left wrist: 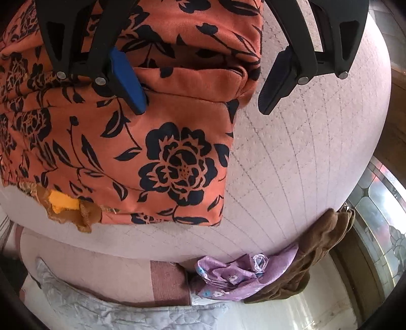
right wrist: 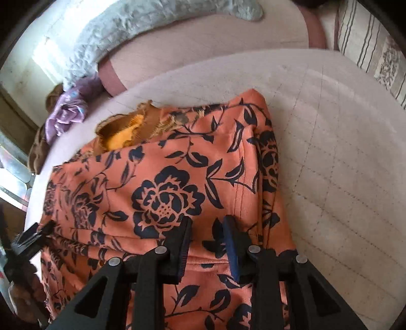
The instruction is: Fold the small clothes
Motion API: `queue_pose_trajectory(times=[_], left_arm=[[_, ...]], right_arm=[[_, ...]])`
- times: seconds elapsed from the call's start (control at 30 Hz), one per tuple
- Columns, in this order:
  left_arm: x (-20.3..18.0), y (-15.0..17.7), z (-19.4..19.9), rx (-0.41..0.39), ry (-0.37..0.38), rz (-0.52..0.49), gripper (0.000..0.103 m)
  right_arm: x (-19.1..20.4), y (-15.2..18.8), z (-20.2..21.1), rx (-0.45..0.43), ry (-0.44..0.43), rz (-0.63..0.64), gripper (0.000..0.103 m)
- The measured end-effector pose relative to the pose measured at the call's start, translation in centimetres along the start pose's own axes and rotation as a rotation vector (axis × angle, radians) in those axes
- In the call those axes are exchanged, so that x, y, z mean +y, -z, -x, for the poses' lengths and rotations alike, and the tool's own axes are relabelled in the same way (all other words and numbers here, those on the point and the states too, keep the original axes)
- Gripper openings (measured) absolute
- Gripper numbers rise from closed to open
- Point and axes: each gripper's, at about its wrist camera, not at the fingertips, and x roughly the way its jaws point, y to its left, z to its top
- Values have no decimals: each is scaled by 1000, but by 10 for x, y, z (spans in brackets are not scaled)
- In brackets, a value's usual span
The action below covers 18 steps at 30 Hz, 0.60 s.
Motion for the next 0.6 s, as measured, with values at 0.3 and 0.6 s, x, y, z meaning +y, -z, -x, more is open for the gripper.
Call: queue_pose_trajectory(times=[0.3,0.6], left_arm=[[-2,6,26,-69,20,-11,90],[0,6,2,-14,1,-12,90]], right_arm=[[-18,16,45,-77,-35,-17,30],[-36,2,16,1,-55,-83,30]])
